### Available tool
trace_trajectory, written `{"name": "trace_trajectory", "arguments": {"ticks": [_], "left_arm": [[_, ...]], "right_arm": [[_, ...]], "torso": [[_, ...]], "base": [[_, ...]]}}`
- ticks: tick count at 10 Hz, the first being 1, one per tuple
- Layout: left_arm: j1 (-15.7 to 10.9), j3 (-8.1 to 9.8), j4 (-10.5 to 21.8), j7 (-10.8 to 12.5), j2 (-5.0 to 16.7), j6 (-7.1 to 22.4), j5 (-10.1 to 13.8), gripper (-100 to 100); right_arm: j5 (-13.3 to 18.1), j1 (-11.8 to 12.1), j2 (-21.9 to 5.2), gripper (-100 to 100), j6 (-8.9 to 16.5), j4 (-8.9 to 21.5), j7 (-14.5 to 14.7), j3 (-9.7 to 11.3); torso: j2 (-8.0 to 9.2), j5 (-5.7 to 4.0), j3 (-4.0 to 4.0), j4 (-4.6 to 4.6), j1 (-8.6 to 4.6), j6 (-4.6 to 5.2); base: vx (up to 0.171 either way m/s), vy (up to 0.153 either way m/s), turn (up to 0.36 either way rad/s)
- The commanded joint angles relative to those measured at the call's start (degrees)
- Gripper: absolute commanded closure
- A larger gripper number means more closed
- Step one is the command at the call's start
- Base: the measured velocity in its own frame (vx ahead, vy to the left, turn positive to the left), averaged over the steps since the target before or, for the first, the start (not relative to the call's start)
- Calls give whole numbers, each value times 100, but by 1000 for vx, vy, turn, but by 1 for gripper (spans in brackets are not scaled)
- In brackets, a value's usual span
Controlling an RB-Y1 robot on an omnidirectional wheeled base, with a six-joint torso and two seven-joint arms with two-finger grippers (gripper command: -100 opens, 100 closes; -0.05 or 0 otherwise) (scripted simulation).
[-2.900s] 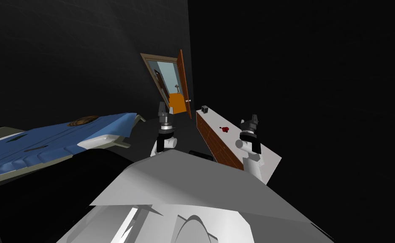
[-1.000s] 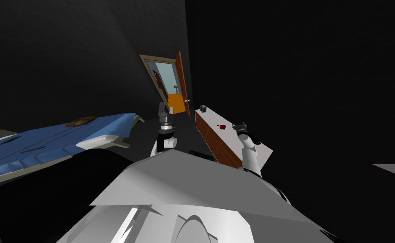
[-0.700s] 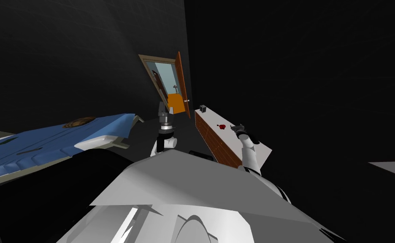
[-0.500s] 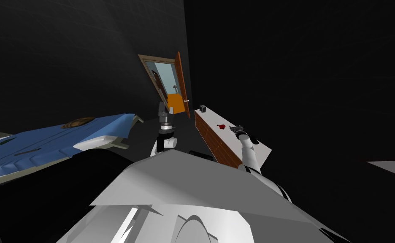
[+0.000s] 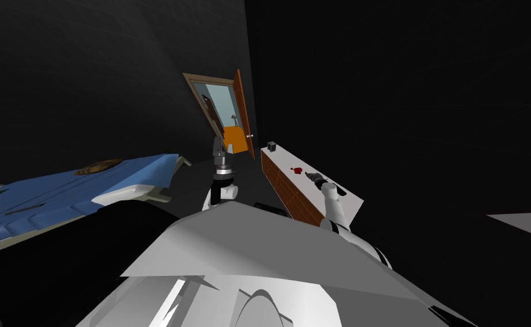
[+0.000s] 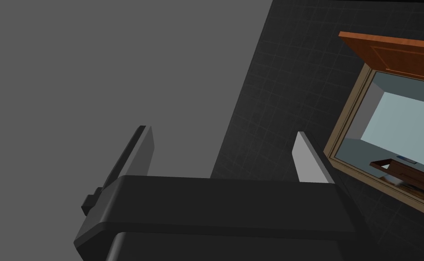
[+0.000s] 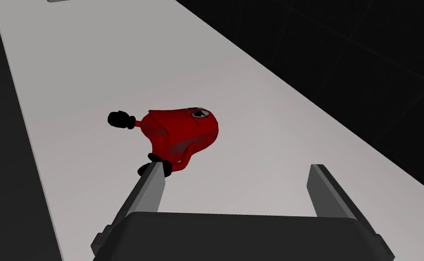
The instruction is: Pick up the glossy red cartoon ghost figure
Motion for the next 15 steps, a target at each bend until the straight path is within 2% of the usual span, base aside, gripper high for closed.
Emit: {"name": "trace_trajectory", "arguments": {"ticks": [1,2,4,5,6,7,8,9,10,11,12,13,14,15], "left_arm": [[0,0,0,0,0,0,0,0],[0,0,0,0,0,0,0,0],[0,0,0,0,0,0,0,0],[0,0,0,0,0,0,0,0],[0,0,0,0,0,0,0,0],[0,0,0,0,0,0,0,0],[0,0,0,0,0,0,0,0],[0,0,0,0,0,0,0,0],[0,0,0,0,0,0,0,0],[0,0,0,0,0,0,0,0],[0,0,0,0,0,0,0,0],[0,0,0,0,0,0,0,0],[0,0,0,0,0,0,0,0],[0,0,0,0,0,0,0,0]], "right_arm": [[23,-15,-7,-100,162,48,-145,-36],[-250,-96,-44,-100,388,348,-363,-141],[-250,-96,-44,-100,467,379,-417,-141],[-513,-165,-82,-100,715,698,-631,-242],[-513,-165,-82,-100,763,698,-690,-242],[-707,-223,-120,-100,991,915,-961,-339],[-764,-223,-120,-100,1049,1005,-961,-339],[-987,-270,-158,-100,1262,1227,-1219,-431],[-1001,-270,-158,-100,1323,1296,-1227,-431],[-1224,-306,-195,-100,1546,1516,-1429,-518],[-1224,-306,-195,-100,1584,1570,-1487,-518],[-1433,-332,-232,-100,1804,1825,-1695,-599],[-1433,-332,-232,-100,1830,1825,-1739,-599],[-1625,-350,-266,-100,2058,2029,-1979,-675]], "torso": [[0,0,0,0,0,0],[3,1,2,1,0,0],[-1,0,0,0,0,0],[3,1,2,1,1,0],[-1,0,0,0,0,1],[-2,1,-1,0,1,0],[-8,1,-4,-1,1,1],[-6,0,-4,-1,0,0],[-8,1,-4,-1,4,1],[-7,1,-4,-1,2,0],[-12,1,-6,-2,-1,1],[-10,0,-6,-2,-1,-1],[-13,1,-7,-2,3,0],[-11,1,-6,-2,1,0]], "base": [[9,1,8],[20,-1,-42],[18,2,-11],[27,2,-29],[29,6,-30],[45,5,-39],[37,3,-21],[42,15,-34],[39,10,-25],[55,-1,-47],[47,-1,-15],[56,12,-28],[51,5,-19],[66,4,-34]]}}
